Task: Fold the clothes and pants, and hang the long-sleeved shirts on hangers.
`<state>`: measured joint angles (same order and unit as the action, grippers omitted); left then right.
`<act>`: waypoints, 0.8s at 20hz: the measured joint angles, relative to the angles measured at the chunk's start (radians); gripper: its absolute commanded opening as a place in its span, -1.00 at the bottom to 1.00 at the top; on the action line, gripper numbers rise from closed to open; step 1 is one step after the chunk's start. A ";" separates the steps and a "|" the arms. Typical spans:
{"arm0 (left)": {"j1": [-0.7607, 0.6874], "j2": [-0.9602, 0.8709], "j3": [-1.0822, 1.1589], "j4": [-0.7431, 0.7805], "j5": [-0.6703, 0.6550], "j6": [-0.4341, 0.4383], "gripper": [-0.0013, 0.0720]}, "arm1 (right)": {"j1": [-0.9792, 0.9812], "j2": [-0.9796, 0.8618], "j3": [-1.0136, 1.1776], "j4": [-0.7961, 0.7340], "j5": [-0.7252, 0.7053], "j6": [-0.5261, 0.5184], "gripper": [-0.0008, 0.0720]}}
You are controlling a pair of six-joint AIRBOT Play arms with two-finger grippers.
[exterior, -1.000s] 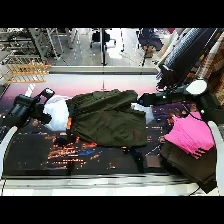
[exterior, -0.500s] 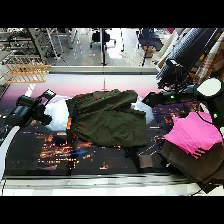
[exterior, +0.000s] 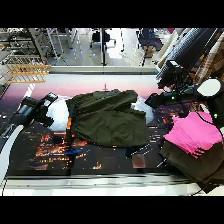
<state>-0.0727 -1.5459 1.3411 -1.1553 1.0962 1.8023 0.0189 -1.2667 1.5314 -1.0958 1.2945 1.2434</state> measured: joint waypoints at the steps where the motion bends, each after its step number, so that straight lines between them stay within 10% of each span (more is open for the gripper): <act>1: 0.000 -0.007 0.000 0.000 0.000 0.000 0.57 | 0.000 0.000 0.000 -0.026 0.009 0.006 0.30; 10: -0.002 -0.071 0.000 -0.010 -0.006 -0.009 0.57 | -0.111 0.006 -0.103 -0.135 0.100 0.119 0.30; 16: 0.019 -0.051 0.000 -0.127 0.045 -0.228 0.57 | -0.231 0.065 -0.294 -0.114 0.092 0.118 0.32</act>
<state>-0.0540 -1.5974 1.3407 -1.2819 1.1412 1.5745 -0.2119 -1.2015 1.2369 -1.2095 1.3869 1.3613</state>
